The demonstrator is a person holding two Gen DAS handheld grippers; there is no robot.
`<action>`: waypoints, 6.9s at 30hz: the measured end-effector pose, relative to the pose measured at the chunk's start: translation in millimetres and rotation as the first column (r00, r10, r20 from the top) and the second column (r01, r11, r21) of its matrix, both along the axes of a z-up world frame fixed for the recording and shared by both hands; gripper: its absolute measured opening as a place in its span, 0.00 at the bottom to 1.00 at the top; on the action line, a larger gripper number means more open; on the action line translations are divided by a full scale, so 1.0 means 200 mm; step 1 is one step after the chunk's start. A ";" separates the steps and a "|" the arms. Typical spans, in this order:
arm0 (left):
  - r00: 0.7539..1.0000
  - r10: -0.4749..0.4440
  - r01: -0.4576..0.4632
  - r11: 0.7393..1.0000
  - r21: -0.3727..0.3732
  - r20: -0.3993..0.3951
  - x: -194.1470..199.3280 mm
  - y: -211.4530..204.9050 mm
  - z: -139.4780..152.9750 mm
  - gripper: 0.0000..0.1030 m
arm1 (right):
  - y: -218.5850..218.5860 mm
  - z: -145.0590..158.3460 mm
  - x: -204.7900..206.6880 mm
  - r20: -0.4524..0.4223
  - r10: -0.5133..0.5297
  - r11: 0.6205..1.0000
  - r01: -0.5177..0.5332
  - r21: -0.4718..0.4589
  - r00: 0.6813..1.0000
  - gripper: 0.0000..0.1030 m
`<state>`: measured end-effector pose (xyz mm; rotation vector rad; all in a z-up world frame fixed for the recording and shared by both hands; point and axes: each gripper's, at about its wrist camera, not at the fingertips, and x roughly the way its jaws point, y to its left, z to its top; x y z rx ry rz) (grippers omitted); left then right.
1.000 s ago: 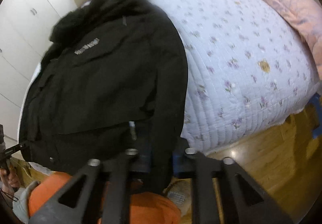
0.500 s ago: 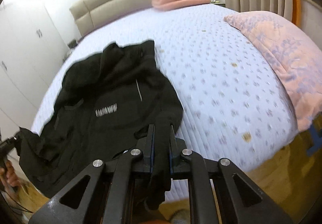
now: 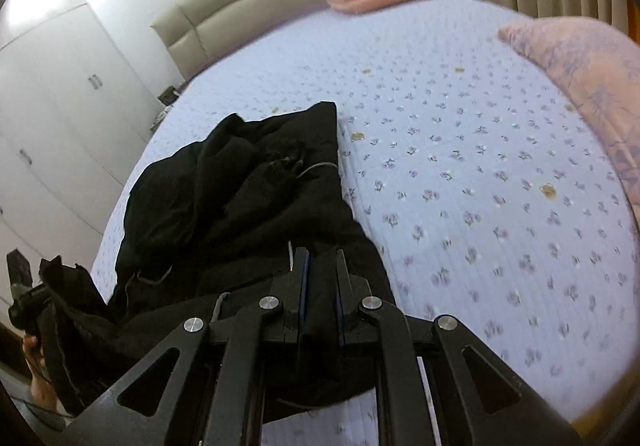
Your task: Fold large clothes
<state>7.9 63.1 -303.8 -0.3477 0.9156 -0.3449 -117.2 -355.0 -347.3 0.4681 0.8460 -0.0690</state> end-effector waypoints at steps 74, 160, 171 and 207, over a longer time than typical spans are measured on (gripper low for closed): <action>0.923 -0.161 0.038 0.942 -0.334 -0.348 1.54 0.20 -0.55 0.67 | -0.11 -0.45 1.86 -0.259 0.390 0.921 -0.368 0.131 0.884 0.74; 0.977 -0.073 0.107 0.980 0.167 -0.200 0.96 -0.64 -0.21 0.42 | 0.73 -0.17 1.56 -0.272 0.284 0.939 -0.324 -0.112 0.919 0.76; 0.952 -0.033 0.089 0.981 0.175 -0.303 0.73 -0.54 -0.45 0.42 | 0.92 -0.34 1.19 -0.404 0.311 0.910 -0.392 -0.135 0.860 0.70; 0.844 -0.015 -0.130 0.964 -0.231 -0.537 0.87 0.50 -0.71 0.70 | 0.01 -0.66 1.11 -0.369 0.182 0.926 -0.033 0.376 0.911 1.00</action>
